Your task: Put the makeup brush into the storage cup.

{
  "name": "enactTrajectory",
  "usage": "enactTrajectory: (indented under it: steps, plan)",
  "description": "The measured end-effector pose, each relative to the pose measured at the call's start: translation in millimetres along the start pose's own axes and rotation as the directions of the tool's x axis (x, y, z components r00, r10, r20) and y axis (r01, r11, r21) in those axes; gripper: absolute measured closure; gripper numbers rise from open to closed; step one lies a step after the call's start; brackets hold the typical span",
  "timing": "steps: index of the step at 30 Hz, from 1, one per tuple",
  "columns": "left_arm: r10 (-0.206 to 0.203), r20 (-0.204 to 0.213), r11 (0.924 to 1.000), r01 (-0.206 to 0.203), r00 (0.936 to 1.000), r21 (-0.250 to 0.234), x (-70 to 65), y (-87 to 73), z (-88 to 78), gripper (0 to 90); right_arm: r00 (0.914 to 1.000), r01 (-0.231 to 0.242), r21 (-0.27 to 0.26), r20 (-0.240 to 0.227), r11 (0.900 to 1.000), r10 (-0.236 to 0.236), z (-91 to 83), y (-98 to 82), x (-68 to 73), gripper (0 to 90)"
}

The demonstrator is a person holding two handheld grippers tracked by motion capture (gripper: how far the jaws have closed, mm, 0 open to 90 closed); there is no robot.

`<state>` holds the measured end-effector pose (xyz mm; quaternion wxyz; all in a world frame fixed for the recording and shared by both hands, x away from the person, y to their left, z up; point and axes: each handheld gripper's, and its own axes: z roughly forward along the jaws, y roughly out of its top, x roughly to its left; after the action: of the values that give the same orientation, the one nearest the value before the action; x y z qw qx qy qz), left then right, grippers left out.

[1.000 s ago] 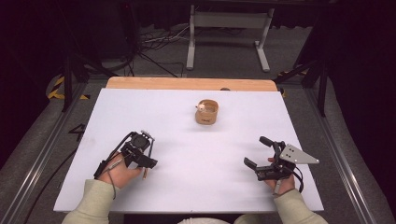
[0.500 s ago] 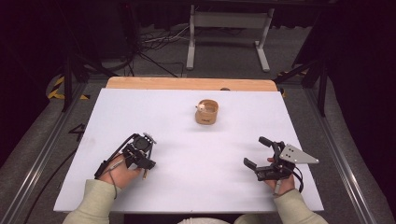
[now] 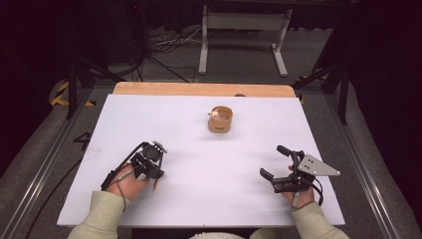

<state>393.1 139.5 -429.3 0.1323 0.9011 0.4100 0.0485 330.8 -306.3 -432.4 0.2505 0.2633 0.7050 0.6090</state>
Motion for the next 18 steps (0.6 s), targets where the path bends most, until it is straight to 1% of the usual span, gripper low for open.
enactTrajectory:
  steps: [3, 4, 7, 11, 15, 16, 18]
  plan:
    - [0.000, 0.004, 1.0000, 0.000, 1.0000, 0.004, 0.0, 0.4, -0.2, 67.2, 1.0000, -0.003, -0.008, 0.007, 1.000, 0.003, -1.3, 0.5, -0.8, 0.0]
    - [0.004, 0.003, 1.0000, -0.004, 1.0000, 0.005, 0.1, 0.5, -0.4, 70.9, 1.0000, -0.004, -0.001, 0.007, 1.000, 0.004, -0.6, -0.2, -1.1, 0.0]
    - [0.008, 0.001, 0.9999, -0.008, 1.0000, 0.007, 0.0, 0.6, -0.5, 74.8, 1.0000, -0.007, 0.012, -0.001, 1.000, 0.007, 0.6, -0.8, -0.7, 0.1]
    - [0.017, -0.008, 0.9998, -0.017, 0.9998, 0.008, -0.4, 0.7, -0.9, 77.1, 1.0000, 0.006, 0.009, -0.005, 1.000, -0.006, 0.1, -0.2, -0.3, 1.2]
    - [0.020, -0.005, 0.9998, -0.020, 0.9998, 0.009, -0.3, 0.7, -0.9, 81.7, 0.9999, 0.001, 0.017, -0.011, 1.000, -0.001, 1.3, -0.6, 0.1, 1.2]
    - [0.018, 0.002, 0.9998, -0.018, 0.9998, 0.010, -0.2, 0.7, -0.8, 81.8, 0.9999, 0.001, 0.018, -0.013, 1.000, -0.001, 1.4, -0.7, 0.0, 1.2]
    - [0.020, -0.004, 0.9997, -0.020, 0.9998, 0.010, -0.2, 0.8, -0.9, 81.9, 0.9999, 0.000, 0.016, -0.012, 1.000, 0.000, 1.2, -0.6, -0.1, 1.2]
